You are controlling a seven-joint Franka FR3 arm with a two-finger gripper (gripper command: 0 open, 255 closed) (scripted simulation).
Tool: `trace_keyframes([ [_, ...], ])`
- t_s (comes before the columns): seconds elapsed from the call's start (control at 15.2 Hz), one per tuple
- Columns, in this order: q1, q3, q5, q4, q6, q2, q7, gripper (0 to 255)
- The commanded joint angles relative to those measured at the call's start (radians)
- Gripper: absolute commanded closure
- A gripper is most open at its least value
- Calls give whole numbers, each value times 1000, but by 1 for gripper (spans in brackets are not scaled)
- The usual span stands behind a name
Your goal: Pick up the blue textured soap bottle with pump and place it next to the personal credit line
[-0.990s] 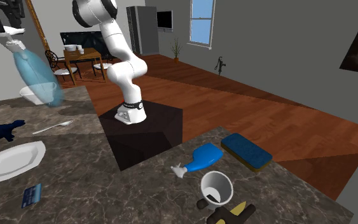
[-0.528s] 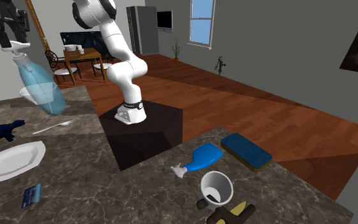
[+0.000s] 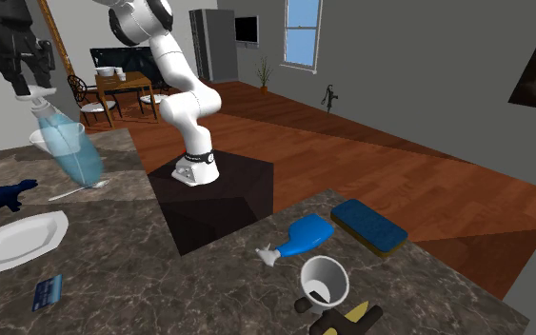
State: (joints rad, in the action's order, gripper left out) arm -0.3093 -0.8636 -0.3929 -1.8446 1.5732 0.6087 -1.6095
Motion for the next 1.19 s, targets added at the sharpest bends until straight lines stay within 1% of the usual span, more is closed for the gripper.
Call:
trace_keyframes([
  [0.0, -4, -4, -6, -30, 24, 8, 3, 255],
  [0.53, -26, -20, -37, -156, 120, 43, 18, 255],
  [1.12, -43, -54, -70, -280, 228, 65, 30, 255],
])
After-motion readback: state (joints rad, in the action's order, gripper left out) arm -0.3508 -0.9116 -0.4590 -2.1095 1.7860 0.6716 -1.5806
